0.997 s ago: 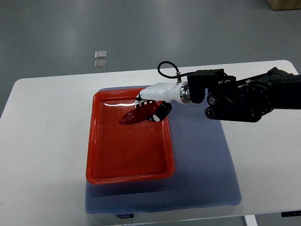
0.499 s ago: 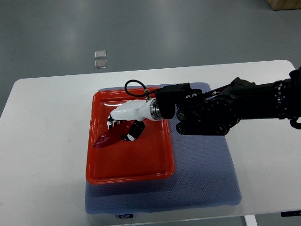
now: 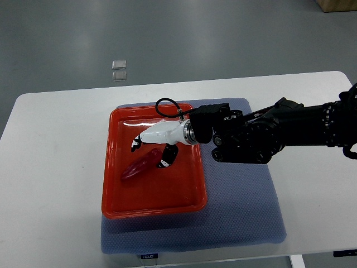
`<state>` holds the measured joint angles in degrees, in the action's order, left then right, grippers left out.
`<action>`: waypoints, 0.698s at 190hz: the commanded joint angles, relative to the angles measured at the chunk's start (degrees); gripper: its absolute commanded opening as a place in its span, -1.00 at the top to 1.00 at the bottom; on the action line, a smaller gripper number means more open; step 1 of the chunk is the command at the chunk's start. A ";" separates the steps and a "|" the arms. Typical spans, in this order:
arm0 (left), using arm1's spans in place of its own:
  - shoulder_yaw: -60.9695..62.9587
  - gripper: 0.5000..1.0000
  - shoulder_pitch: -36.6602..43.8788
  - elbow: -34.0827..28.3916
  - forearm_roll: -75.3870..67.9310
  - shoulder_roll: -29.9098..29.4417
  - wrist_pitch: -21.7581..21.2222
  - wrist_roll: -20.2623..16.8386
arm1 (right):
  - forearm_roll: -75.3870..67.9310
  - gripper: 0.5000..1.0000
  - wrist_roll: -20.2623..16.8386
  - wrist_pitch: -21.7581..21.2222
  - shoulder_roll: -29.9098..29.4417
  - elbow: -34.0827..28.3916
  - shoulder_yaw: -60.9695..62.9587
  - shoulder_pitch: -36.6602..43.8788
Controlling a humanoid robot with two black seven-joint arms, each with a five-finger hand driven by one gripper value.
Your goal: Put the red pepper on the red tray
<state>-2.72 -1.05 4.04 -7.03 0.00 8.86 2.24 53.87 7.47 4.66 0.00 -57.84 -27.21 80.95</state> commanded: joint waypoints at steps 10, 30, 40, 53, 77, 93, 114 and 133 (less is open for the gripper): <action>0.00 -1.00 0.08 0.00 0.00 0.00 0.01 0.05 | -0.17 -0.54 0.09 0.35 0.00 0.09 0.67 -0.09; 0.00 -1.00 -0.01 0.00 0.00 0.00 0.01 0.05 | -0.26 -0.55 0.18 0.44 2.55 0.18 3.83 -0.09; 0.00 -1.00 -0.01 0.00 0.00 0.00 0.01 0.05 | -1.13 -0.55 0.18 0.35 4.83 0.18 6.47 -0.18; 0.00 -1.00 -0.01 0.00 0.00 0.00 0.01 -0.04 | -4.21 -0.54 0.18 0.26 7.74 0.18 9.11 -0.27; 0.00 -1.00 -0.01 0.00 0.00 0.00 0.01 0.04 | -9.74 -0.54 0.18 0.70 13.53 0.27 13.67 -2.29; 0.00 -1.00 -0.01 0.00 0.00 0.00 0.01 0.05 | -11.86 -0.54 0.18 2.11 16.26 0.88 19.82 -6.59; 0.00 -1.00 -0.01 0.00 0.00 0.00 0.01 0.05 | -12.56 -0.53 0.01 4.83 18.46 2.20 27.65 -12.65; 0.00 -1.00 -0.01 0.00 0.00 0.00 0.01 0.05 | -13.53 -0.54 -0.17 5.98 18.81 3.87 36.27 -18.28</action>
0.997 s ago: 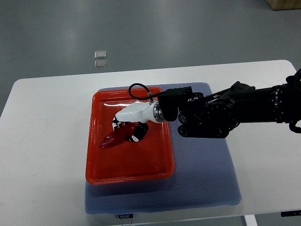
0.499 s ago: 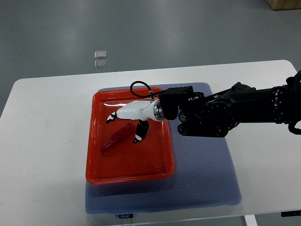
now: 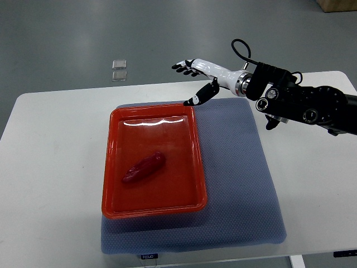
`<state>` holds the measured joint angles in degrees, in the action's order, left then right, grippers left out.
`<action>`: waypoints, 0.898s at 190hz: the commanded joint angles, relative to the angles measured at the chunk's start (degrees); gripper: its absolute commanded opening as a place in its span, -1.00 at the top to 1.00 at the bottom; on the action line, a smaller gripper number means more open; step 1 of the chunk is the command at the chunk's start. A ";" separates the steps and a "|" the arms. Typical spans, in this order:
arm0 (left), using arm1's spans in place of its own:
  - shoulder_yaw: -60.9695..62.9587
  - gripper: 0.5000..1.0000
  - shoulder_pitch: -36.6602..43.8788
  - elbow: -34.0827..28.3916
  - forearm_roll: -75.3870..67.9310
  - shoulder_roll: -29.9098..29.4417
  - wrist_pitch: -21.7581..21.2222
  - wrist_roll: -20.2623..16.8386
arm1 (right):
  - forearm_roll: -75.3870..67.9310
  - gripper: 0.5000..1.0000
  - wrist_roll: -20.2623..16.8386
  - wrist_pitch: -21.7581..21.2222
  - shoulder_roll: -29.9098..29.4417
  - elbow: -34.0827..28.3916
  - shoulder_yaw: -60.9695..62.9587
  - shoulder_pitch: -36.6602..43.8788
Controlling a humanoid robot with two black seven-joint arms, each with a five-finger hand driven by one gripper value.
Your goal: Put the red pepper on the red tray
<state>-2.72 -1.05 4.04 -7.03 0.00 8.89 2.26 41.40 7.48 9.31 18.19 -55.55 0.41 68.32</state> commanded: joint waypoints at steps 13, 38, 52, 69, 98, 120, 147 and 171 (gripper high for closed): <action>0.00 -1.00 0.00 0.00 0.00 0.00 -0.01 0.02 | -3.26 -0.54 -0.45 1.41 0.44 2.81 14.35 -8.99; 0.00 -1.00 0.00 0.00 0.00 0.00 -0.01 0.02 | -7.04 -0.53 -0.45 1.50 -0.35 4.92 23.14 -13.92; 0.00 -1.00 0.00 0.00 0.00 0.00 -0.01 0.02 | -8.00 -0.53 -0.45 1.50 -1.58 6.42 28.59 -16.73; 0.00 -1.00 0.00 0.00 0.00 0.00 -0.01 -0.06 | -8.00 -0.53 -0.54 1.50 -4.13 7.74 34.04 -19.54; 0.00 -1.00 0.00 0.00 0.00 0.00 -0.01 0.02 | -8.00 -0.54 -1.59 0.97 -6.41 8.88 42.04 -22.27; 0.00 -1.00 0.00 0.00 0.00 0.00 -0.01 0.02 | -8.00 -0.54 -3.35 0.44 -7.56 9.58 46.26 -23.58; 0.00 -1.00 0.00 0.00 0.00 0.00 -0.01 0.02 | -8.09 -0.54 -4.23 0.09 -8.00 9.84 49.77 -25.34; 0.00 -1.00 0.00 0.00 0.00 0.00 -0.01 0.02 | -8.09 -0.55 -4.14 -0.61 -8.26 9.76 51.27 -26.48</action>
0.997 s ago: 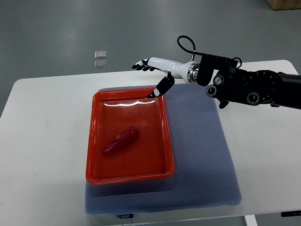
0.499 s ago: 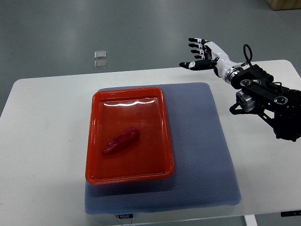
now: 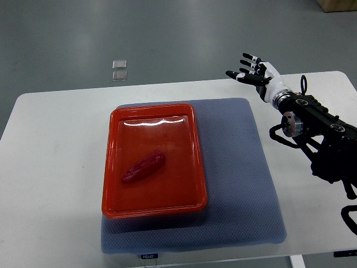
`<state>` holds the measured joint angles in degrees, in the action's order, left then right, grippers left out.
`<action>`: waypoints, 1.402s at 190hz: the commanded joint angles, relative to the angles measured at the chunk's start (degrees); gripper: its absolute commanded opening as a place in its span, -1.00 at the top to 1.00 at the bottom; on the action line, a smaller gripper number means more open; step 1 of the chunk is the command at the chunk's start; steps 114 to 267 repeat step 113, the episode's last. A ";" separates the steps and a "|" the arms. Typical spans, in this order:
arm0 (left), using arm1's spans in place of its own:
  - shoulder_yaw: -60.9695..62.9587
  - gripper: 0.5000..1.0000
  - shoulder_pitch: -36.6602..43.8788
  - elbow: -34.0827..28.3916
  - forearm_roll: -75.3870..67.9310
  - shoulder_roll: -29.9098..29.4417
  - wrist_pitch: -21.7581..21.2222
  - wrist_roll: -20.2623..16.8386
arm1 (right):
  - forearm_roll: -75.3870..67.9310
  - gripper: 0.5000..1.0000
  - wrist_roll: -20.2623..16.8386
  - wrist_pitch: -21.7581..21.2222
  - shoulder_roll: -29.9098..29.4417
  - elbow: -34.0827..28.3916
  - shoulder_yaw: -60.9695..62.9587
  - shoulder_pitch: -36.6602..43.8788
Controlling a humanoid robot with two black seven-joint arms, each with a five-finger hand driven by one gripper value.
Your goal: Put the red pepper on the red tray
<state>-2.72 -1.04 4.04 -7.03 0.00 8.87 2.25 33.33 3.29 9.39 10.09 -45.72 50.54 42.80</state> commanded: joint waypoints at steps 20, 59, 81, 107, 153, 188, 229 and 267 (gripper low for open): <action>0.00 -1.00 -0.01 0.00 0.00 0.00 0.01 -0.05 | -0.10 -0.58 0.49 -1.04 -0.25 -0.16 2.99 -1.31; 0.00 -1.00 -0.01 0.00 0.00 0.00 0.01 -0.05 | -0.10 -0.67 0.84 -0.95 -0.60 -0.69 5.01 -2.54; 0.00 -1.00 -0.01 0.00 0.00 0.00 0.01 -0.05 | -0.10 -0.67 0.92 -1.13 -0.69 -0.86 5.98 -3.16; 0.00 -1.00 -0.01 0.00 0.00 0.00 0.01 0.04 | -0.01 -0.67 0.92 -1.04 -0.86 -0.86 5.98 -3.25; 0.00 -1.00 -0.01 0.00 0.00 0.00 0.01 0.04 | -0.01 -0.67 0.92 -1.04 -0.86 -0.86 5.98 -3.25; 0.00 -1.00 -0.01 0.00 0.00 0.00 0.01 0.04 | -0.01 -0.67 0.92 -1.04 -0.86 -0.86 5.98 -3.25; 0.00 -1.00 -0.01 0.00 0.00 0.00 0.01 0.04 | -0.01 -0.67 0.92 -1.04 -0.86 -0.86 5.98 -3.25; 0.00 -1.00 -0.01 0.00 0.00 0.00 0.01 0.04 | -0.01 -0.67 0.92 -1.04 -0.86 -0.86 5.98 -3.25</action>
